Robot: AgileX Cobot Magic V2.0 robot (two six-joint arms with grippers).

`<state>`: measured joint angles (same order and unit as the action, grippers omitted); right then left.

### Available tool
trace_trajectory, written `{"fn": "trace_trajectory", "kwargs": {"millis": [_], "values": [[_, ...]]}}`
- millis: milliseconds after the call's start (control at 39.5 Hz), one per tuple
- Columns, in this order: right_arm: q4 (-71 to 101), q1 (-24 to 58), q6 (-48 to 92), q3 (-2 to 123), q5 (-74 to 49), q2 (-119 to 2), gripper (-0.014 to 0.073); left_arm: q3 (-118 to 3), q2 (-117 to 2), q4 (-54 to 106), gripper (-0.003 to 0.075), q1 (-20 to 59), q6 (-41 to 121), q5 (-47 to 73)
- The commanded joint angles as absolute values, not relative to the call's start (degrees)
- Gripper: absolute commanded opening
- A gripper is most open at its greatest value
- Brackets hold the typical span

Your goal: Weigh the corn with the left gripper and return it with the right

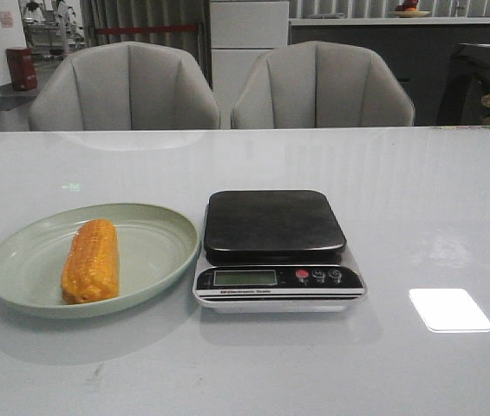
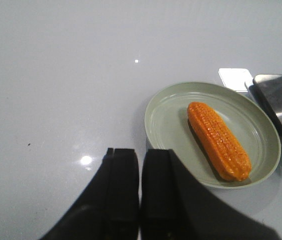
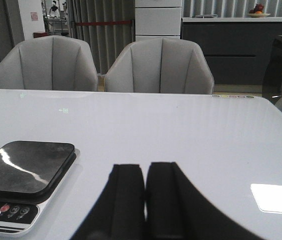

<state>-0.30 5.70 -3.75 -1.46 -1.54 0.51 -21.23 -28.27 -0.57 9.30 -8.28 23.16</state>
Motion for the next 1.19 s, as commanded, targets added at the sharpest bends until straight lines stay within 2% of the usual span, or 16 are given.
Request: {"fn": "trace_trajectory", "kwargs": {"millis": [0, 202, 304, 430, 506, 734, 1012, 1164], "values": [[-0.9, 5.3, -3.3, -2.1, 2.9, 1.6, 0.0173, -23.5, -30.6, 0.0, 0.0114, 9.7, -8.8, 19.0], [-0.9, 5.2, -3.3, -2.1, 2.9, 1.6, 0.0173, -23.5, -31.0, 0.0, 0.0137, 9.8, -8.8, 18.9], [-0.9, 5.2, -3.3, -2.1, 2.9, 1.6, 0.0173, -24.3, -31.2, 0.0, 0.0262, 9.8, -8.8, 19.8], [-0.9, 5.2, -3.3, -2.1, 2.9, 1.6, 0.0173, -26.2, -31.9, 1.6, 0.0496, 9.8, -8.8, 20.1], [-0.9, 5.2, -3.3, -2.1, 2.9, 1.6, 0.0173, -27.6, -33.0, 3.6, 0.0563, 9.8, -8.8, 19.8], [-0.9, 5.2, -3.3, -2.1, 2.9, 1.6, 0.0173, -33.5, -41.9, 8.9, 0.0567, 10.5, -8.8, 20.5], [-0.9, 5.2, -3.3, -2.1, 2.9, 1.6, 0.0173, -41.8, -59.3, 9.2, 0.0566, 21.4, -9.4, 17.0], [-0.9, 5.2, -3.3, -2.1, 2.9, 1.6, 0.0173, -45.8, -68.8, 9.4, 0.0567, 24.1, -10.7, 13.9]]}}
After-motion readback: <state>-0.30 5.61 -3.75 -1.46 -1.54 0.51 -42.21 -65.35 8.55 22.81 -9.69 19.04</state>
